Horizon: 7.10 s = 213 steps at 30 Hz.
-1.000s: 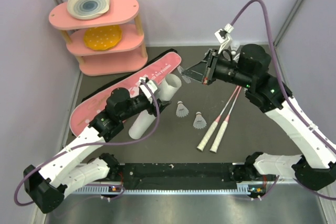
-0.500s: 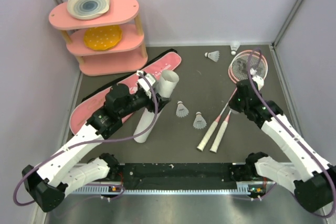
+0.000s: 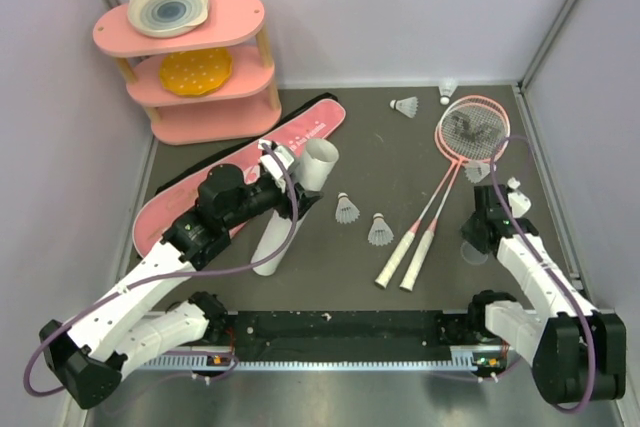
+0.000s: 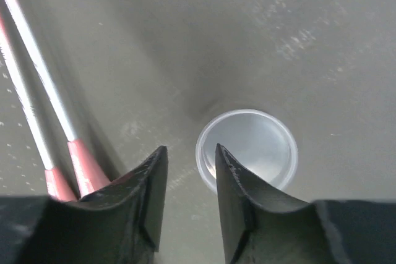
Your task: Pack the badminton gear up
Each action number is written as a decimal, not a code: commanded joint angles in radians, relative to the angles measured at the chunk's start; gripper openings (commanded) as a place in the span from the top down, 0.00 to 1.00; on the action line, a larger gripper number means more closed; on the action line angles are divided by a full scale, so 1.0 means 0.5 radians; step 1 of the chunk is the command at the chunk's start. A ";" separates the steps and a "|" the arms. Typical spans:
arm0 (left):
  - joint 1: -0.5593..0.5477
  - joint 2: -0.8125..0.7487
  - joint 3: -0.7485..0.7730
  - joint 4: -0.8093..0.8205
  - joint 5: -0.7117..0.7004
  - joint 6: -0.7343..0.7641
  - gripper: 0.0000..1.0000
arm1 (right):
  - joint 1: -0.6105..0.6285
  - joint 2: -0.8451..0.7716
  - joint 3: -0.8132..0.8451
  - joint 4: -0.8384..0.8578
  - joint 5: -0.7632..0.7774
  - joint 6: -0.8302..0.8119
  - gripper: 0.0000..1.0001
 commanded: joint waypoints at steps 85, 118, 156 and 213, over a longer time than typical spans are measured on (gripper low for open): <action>-0.060 0.042 -0.084 0.112 0.130 0.206 0.83 | 1.209 0.222 2.049 -0.404 -1.160 -1.129 1.00; -0.248 -0.004 -0.124 0.093 0.433 0.399 0.84 | 1.396 0.550 2.222 -0.448 -1.798 -0.936 0.51; -0.318 -0.170 -0.164 0.155 0.154 0.338 0.86 | 1.464 0.321 1.433 0.396 -1.111 -0.393 0.24; -0.383 -0.302 -0.195 0.370 -0.812 0.375 0.83 | 1.501 1.397 0.500 1.795 0.043 1.163 0.65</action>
